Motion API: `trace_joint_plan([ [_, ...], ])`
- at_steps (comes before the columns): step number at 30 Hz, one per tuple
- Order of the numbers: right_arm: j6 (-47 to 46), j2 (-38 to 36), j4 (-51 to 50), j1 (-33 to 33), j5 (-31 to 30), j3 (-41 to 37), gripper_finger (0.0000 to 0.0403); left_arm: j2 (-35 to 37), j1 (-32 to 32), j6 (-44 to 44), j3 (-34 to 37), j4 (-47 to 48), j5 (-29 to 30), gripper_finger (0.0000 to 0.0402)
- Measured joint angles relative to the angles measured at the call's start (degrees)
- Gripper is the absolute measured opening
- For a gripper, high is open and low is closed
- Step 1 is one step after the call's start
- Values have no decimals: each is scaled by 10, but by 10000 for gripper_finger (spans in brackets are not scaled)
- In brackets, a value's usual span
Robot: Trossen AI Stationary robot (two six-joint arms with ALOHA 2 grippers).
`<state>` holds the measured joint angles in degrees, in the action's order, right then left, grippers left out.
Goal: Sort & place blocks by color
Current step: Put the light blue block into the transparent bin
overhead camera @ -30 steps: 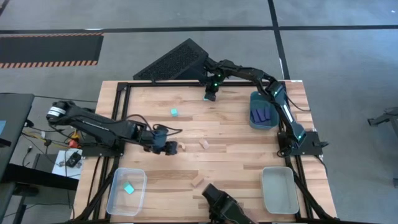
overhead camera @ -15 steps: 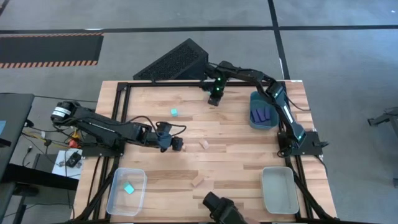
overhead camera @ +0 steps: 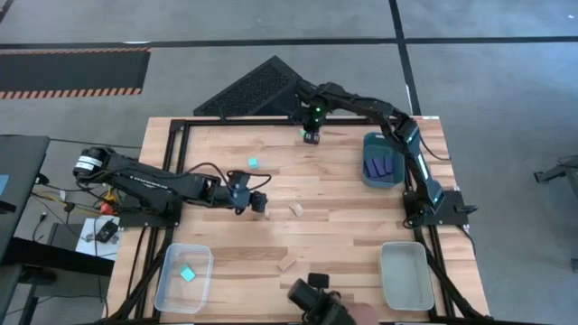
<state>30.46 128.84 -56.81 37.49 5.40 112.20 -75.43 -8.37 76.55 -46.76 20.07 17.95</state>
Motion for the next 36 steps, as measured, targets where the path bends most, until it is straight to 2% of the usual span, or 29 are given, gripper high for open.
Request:
trace_joint_plan([
  [10, 20, 11, 99, 7, -13, 1, 48, 0, 1, 31, 0, -48, 59, 206],
  [12, 24, 20, 94, 18, -7, 0, 31, 0, 1, 37, 0, -49, 68, 206],
  [15, 8, 32, 92, 32, 35, 0, 7, 0, 1, 42, 0, -48, 68, 206],
  [18, -5, 38, 72, 45, 77, 0, 11, 0, -3, 44, 0, -48, 66, 206],
  [21, 3, 37, 74, 48, 85, 0, 8, 0, -9, 52, 0, -48, 65, 206],
  [25, 16, 37, 69, 48, 128, 0, 4, 0, -15, 62, 0, -48, 69, 206],
  [34, 41, 87, 31, 48, 133, 2, 2, 0, -35, 72, 0, -68, 81, 206],
  [36, 41, 93, 15, 47, 104, 9, 2, 0, -40, 76, 0, -71, 81, 206],
])
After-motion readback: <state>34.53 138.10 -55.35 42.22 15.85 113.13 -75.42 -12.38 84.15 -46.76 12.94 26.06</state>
